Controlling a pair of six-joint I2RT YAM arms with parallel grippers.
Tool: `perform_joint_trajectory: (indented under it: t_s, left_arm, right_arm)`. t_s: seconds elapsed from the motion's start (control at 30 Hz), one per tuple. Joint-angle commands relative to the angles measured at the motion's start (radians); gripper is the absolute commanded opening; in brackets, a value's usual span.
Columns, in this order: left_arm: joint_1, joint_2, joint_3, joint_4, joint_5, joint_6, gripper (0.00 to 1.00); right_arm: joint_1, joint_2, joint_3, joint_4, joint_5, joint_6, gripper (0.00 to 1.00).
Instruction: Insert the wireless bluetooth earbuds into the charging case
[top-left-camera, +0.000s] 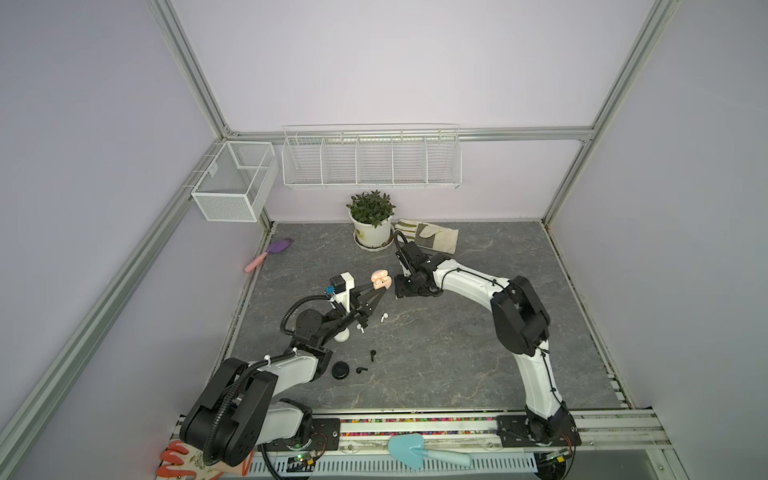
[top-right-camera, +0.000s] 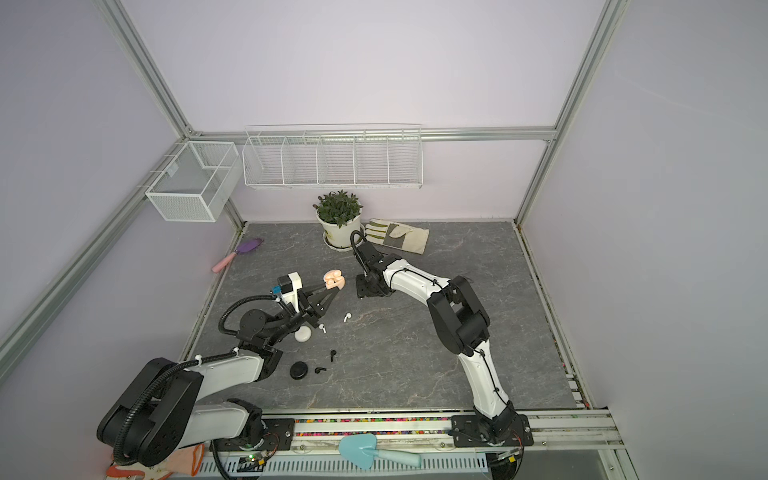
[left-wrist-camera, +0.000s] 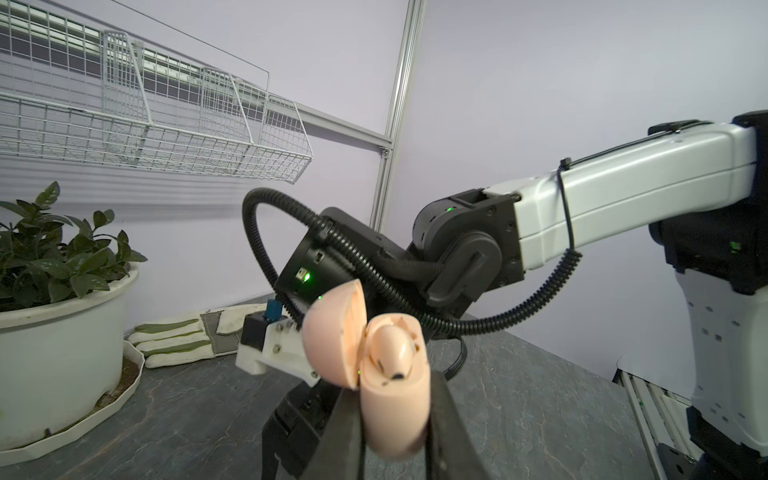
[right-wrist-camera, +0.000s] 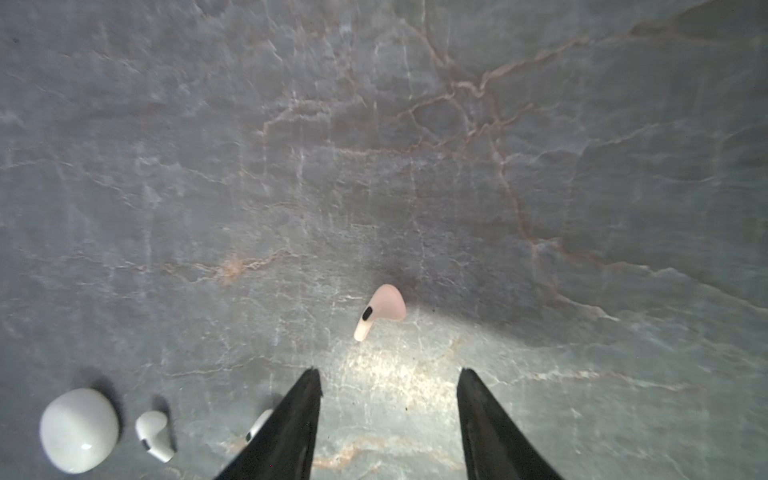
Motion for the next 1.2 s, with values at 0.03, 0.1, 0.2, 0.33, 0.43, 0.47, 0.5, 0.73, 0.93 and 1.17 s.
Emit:
perform_joint_trajectory:
  t_s: [0.03,0.1,0.2,0.33,0.43,0.47,0.5,0.73,0.93,1.17]
  left_arm:
    - [0.000,-0.002,-0.002,0.016,-0.001,-0.005,0.00]
    - [0.000,0.001,-0.004,0.018,0.000,-0.004,0.00]
    - [0.001,0.003,-0.004,0.014,0.001,0.001,0.00]
    - [0.002,0.003,-0.004,0.014,0.001,0.003,0.00]
    - [0.003,0.002,-0.004,0.013,0.001,0.006,0.00]
    - [0.005,0.003,-0.004,0.013,0.002,0.006,0.00]
    - [0.006,0.001,-0.004,0.014,0.003,0.006,0.00]
    - [0.014,-0.010,-0.008,0.007,0.002,0.010,0.00]
    - [0.016,-0.016,-0.010,0.008,0.006,0.007,0.00]
    - [0.019,-0.030,-0.010,-0.010,0.003,0.013,0.00]
  right_arm:
    - [0.018,0.023,0.078,-0.040,0.031,0.018,0.56]
    - [0.023,0.045,0.099,-0.045,0.038,0.012,0.55]
    - [0.031,0.091,0.159,-0.091,0.079,-0.002,0.53]
    - [0.034,0.136,0.210,-0.134,0.119,-0.015,0.49]
    - [0.042,0.171,0.254,-0.174,0.133,-0.024,0.46]
    - [0.044,0.180,0.264,-0.182,0.136,-0.027,0.45]
    - [0.047,0.187,0.270,-0.188,0.137,-0.030,0.44]
    - [0.048,0.188,0.270,-0.213,0.146,-0.037,0.37]
    - [0.047,0.188,0.264,-0.212,0.144,-0.039,0.34]
    - [0.047,0.194,0.264,-0.206,0.146,-0.050,0.32]
